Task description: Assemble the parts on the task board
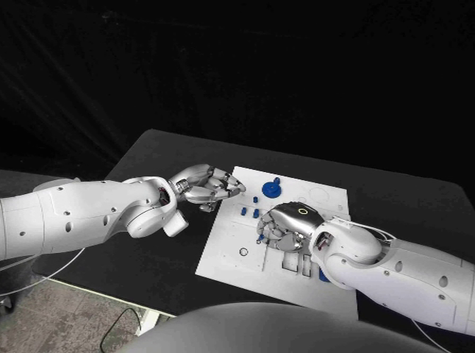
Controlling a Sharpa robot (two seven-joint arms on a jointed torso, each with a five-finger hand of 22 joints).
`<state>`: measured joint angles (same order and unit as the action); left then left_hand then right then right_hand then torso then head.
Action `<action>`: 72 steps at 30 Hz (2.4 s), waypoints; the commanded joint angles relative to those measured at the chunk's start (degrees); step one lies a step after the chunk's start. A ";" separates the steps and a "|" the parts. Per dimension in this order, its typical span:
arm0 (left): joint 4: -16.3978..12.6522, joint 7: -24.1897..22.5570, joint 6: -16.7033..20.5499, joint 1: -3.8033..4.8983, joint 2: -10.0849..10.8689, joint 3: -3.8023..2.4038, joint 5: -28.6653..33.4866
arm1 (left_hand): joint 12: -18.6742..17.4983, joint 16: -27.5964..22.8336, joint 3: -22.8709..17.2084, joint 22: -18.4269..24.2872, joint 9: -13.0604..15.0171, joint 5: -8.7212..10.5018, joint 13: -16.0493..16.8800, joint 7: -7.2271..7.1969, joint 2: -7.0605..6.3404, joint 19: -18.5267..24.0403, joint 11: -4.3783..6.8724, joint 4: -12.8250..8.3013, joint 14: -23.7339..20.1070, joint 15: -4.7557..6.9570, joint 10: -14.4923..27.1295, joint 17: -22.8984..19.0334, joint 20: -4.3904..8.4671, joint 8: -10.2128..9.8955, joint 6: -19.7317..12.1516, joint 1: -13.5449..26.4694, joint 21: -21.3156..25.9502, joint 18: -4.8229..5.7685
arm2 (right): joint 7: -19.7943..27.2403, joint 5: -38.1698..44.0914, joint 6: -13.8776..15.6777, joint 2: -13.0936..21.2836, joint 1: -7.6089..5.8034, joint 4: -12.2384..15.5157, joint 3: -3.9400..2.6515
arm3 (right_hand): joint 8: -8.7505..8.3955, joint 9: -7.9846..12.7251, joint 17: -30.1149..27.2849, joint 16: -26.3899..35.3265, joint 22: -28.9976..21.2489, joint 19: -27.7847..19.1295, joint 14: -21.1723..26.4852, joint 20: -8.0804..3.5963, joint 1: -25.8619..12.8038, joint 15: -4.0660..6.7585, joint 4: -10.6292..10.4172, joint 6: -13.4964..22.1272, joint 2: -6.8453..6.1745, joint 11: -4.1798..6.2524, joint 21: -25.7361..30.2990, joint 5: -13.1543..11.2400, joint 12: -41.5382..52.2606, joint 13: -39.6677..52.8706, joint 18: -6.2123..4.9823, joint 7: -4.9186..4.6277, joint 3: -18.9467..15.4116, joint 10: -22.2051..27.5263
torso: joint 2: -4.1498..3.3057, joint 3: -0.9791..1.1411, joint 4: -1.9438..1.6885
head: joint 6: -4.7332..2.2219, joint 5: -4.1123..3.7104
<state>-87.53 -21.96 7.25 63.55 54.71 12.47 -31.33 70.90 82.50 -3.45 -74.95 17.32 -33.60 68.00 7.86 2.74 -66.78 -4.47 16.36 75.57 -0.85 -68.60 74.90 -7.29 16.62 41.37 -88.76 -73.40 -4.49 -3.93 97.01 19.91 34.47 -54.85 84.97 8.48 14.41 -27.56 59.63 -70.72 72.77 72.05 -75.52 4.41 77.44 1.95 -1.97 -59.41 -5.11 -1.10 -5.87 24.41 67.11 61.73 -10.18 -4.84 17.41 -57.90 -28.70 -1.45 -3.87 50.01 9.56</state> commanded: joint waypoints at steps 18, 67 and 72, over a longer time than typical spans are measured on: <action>1.04 -4.84 2.16 0.10 -0.89 0.04 5.14 | -12.05 -1.75 -1.77 -3.50 0.41 0.10 -2.09 0.09 -0.99 1.96 0.90 -0.02 -2.11 -0.33 11.09 -0.08 -0.22 -0.37 0.01 0.56 2.31 -1.25 | -0.13 0.07 -1.76 -0.51 0.37 0.15 -0.02 | 0.17 -0.11 -0.01 0.31 0.12 -0.25 0.38 -0.05 0.44 0.02 -0.01 -0.51 0.03 -0.10 0.25 0.16 -0.30 -0.06 -0.14 0.04 0.34 0.28 | 0.04 0.00 0.02 | -0.01 0.14; 1.57 -4.09 0.50 0.03 -1.41 0.10 6.30 | -21.32 -8.20 -3.09 0.70 0.80 0.81 -8.67 0.50 -1.68 13.35 -0.15 -0.11 -13.36 -1.51 20.82 -8.39 -1.08 -0.71 -0.09 1.46 12.41 -3.17 | -1.36 2.55 -2.69 -0.97 0.50 -0.04 -0.02 | -0.43 -0.31 -0.80 0.85 0.89 -0.63 1.00 0.00 0.70 -0.13 0.66 0.65 -0.30 -0.34 0.35 0.14 -1.69 -1.36 -0.10 -0.48 0.89 2.07 | 0.00 0.02 0.00 | -0.01 0.23; 1.63 -3.98 0.36 0.03 -1.47 0.10 6.21 | -21.61 -8.50 -3.14 0.87 0.82 0.81 -8.89 0.52 -1.69 13.79 -0.19 -0.11 -13.85 -1.55 21.17 -8.75 -1.12 -0.70 -0.07 1.47 12.83 -3.25 | -1.55 2.70 -3.05 -0.88 0.52 -0.01 -0.02 | -0.91 -0.17 -1.05 1.02 1.15 -0.82 1.23 0.07 0.56 -0.24 0.73 1.33 -0.36 -0.47 0.42 -0.39 -1.99 -1.63 -0.07 -0.67 1.05 2.54 | 0.01 0.01 0.02 | -0.01 0.12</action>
<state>-85.83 -25.60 8.82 63.55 53.37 12.59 -25.62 49.53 74.31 -6.29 -74.14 18.07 -33.06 59.20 7.86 1.12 -53.40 -4.61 16.18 62.18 -2.44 -47.85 66.24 -8.43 16.16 41.35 -87.81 -60.89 -7.15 -4.85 98.63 18.02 33.58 -54.37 84.92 8.46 13.83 -27.90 58.63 -70.06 73.85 71.62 -74.77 4.40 77.73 1.63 -1.16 -58.42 -5.40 -1.60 -5.63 24.36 65.37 60.17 -10.19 -5.51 18.08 -55.64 -28.68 -1.43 -3.86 50.01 9.73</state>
